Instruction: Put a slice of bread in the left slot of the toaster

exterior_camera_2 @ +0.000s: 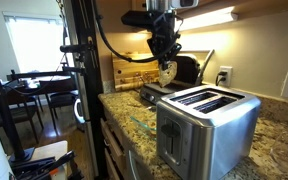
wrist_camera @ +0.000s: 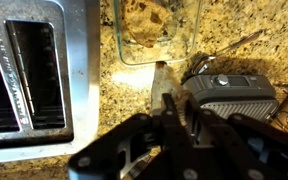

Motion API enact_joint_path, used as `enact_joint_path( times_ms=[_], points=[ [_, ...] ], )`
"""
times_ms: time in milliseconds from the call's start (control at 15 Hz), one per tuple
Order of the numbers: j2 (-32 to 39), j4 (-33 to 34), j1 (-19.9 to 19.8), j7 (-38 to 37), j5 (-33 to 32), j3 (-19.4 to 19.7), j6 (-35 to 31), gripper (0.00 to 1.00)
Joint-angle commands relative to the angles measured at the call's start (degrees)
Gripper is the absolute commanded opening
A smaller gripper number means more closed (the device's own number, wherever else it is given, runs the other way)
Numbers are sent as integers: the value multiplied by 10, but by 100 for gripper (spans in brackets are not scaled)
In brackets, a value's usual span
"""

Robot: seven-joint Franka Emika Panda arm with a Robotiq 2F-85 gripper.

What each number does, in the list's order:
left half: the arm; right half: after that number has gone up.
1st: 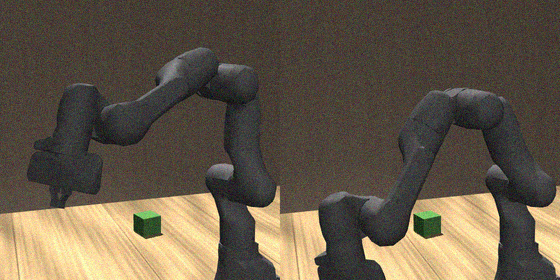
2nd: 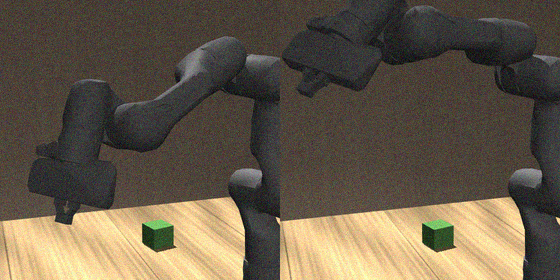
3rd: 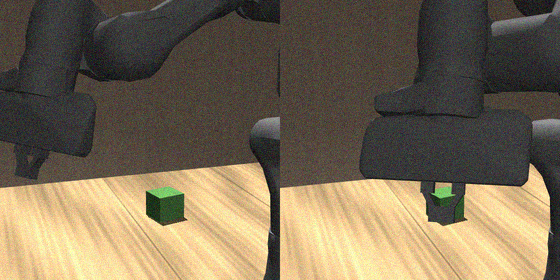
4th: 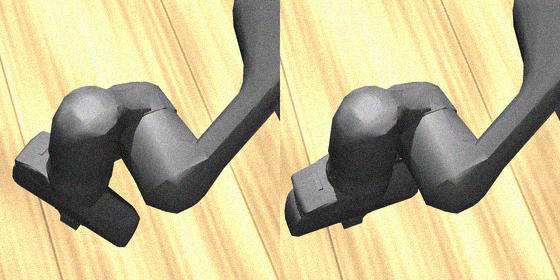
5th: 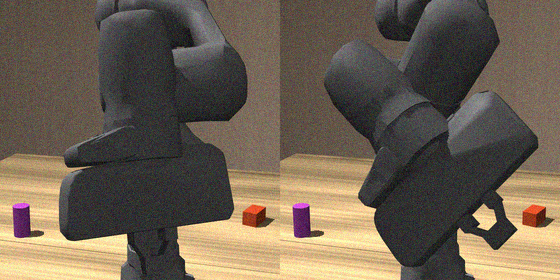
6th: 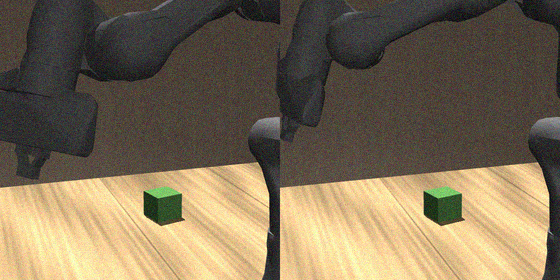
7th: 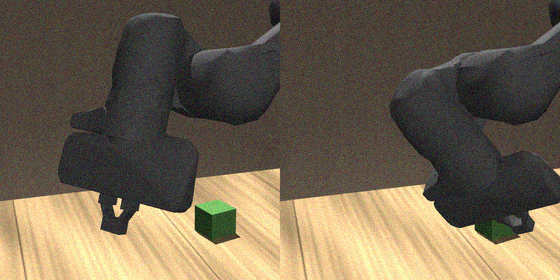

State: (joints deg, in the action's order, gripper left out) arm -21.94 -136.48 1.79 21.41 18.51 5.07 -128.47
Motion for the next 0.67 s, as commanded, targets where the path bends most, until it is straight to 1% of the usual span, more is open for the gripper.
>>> enact_joint_path(
  times_ms=[0, 200, 600],
  points=[
    [-28, -23, -3, -25, -14, 1, -19, 6],
    [-8, -9, -6, -24, -12, 6, -30, 6],
    [-9, -10, -11, -26, -13, 16, -33, 6]
  ],
)
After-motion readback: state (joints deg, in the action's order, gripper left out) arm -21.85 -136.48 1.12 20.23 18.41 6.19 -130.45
